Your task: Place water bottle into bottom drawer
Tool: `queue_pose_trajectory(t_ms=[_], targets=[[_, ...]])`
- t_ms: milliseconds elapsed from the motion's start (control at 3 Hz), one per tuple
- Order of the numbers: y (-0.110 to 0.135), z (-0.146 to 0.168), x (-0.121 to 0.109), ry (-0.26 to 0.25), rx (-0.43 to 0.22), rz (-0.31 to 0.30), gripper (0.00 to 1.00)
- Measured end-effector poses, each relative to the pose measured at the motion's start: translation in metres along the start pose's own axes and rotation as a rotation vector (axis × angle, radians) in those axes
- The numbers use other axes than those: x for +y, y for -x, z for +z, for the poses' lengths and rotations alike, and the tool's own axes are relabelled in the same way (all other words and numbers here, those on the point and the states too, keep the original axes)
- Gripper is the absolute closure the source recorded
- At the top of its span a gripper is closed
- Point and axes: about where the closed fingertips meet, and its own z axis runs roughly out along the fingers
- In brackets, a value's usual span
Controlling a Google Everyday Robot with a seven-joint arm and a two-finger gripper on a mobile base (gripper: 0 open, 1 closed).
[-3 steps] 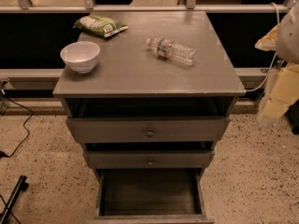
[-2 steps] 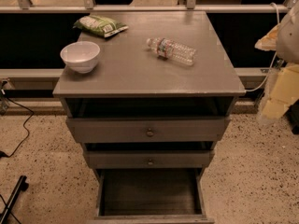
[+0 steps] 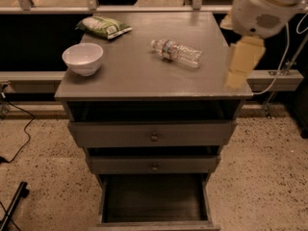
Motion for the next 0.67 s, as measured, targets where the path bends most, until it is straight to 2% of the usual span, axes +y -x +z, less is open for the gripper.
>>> queue_pose_trajectory(t_ms=[333, 667], targets=[[0.039, 0.023, -0.055, -0.005, 0.017, -0.009, 0.00], [0.058, 0.066, -0.099, 0.027, 0.034, 0.019, 0.00]])
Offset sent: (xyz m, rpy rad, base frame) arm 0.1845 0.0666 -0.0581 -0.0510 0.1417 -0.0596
